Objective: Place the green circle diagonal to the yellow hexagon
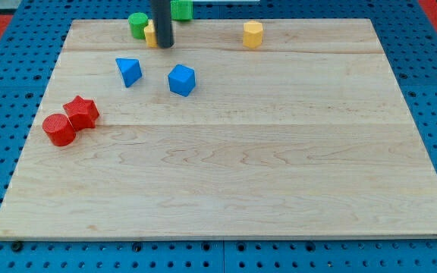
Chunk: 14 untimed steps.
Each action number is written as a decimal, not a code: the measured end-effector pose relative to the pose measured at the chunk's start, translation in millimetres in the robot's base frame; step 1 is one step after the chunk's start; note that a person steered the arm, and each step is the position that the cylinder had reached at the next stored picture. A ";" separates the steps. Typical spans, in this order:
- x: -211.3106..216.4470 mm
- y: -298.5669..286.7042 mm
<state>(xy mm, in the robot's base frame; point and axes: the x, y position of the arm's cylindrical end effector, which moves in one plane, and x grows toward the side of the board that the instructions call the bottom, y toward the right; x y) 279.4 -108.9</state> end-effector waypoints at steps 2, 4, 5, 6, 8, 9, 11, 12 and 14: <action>-37.9 -123.4; -87.6 -109.7; -86.7 -21.2; -74.4 14.5; -25.4 58.0; -9.5 48.5; -42.1 88.6; -59.7 97.0; -7.6 126.1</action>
<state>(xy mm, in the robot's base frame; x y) 271.8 17.2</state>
